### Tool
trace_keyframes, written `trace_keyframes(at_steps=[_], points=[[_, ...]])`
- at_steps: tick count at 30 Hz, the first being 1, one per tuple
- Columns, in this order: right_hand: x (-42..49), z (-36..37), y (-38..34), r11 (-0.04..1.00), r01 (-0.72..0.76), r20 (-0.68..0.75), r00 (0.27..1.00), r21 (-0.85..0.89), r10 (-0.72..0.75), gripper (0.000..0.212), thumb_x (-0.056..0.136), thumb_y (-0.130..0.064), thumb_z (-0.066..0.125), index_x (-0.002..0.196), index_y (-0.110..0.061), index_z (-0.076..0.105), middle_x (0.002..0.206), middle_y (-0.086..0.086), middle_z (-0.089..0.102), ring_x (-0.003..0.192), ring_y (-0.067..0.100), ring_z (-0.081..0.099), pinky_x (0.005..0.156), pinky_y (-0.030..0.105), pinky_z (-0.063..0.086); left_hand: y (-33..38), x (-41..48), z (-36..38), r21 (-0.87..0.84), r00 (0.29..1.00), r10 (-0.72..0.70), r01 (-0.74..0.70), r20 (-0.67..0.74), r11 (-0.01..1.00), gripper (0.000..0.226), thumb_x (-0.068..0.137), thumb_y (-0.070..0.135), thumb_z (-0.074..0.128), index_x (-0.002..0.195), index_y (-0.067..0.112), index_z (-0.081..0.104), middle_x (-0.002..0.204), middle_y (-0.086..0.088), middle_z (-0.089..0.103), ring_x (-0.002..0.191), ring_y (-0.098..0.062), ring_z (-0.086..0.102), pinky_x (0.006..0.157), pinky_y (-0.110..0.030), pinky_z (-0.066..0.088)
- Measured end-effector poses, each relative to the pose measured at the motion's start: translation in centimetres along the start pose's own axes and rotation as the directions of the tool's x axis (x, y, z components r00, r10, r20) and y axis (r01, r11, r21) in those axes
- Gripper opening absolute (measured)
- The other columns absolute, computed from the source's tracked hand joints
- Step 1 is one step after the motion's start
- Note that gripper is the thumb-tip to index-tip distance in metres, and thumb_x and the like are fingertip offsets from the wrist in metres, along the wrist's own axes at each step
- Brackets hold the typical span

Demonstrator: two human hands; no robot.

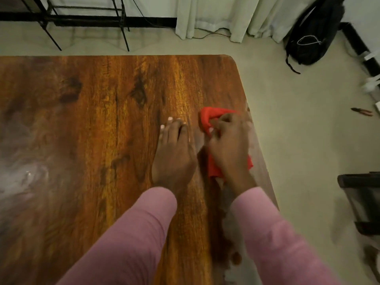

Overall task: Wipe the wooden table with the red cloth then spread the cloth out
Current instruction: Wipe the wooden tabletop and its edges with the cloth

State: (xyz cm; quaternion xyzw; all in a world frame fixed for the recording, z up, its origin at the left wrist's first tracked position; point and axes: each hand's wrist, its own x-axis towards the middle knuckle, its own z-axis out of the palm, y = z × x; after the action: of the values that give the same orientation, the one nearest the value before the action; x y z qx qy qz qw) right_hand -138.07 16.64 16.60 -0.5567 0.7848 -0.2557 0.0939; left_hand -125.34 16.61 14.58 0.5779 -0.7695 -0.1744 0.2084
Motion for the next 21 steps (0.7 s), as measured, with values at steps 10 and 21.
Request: trace_keyframes(at_steps=[10,21], points=[[0.5,-2.5,3.5,0.965,-0.244,-0.156,0.961,-0.1,0.227,0.028,0.088,-0.011,0.051,0.108,-0.015,0.07,0.118,0.007,0.053,0.108,0.032,0.044,0.087,0.036,0.041,0.4,-0.1,-0.1,0.053,0.999,0.034,-0.034,0.006,0.998,0.062,0.09,0.025,0.018,0.144,-0.001,0.033,0.15,-0.017,0.033,0.145,-0.03,0.017,0.12,-0.043,0.011],[-1.8,-2.5,3.0,0.99,0.003,-0.015,1.0,-0.139,-0.005,0.028,0.088,-0.012,0.051,0.108,-0.018,0.071,0.116,0.006,0.054,0.106,0.029,0.046,0.082,0.032,0.042,0.1,-0.4,-0.4,0.019,0.999,0.037,-0.037,0.003,0.999,0.054,0.093,0.016,0.032,0.144,-0.002,0.033,0.15,-0.016,0.033,0.145,-0.029,0.016,0.12,-0.041,0.008]])
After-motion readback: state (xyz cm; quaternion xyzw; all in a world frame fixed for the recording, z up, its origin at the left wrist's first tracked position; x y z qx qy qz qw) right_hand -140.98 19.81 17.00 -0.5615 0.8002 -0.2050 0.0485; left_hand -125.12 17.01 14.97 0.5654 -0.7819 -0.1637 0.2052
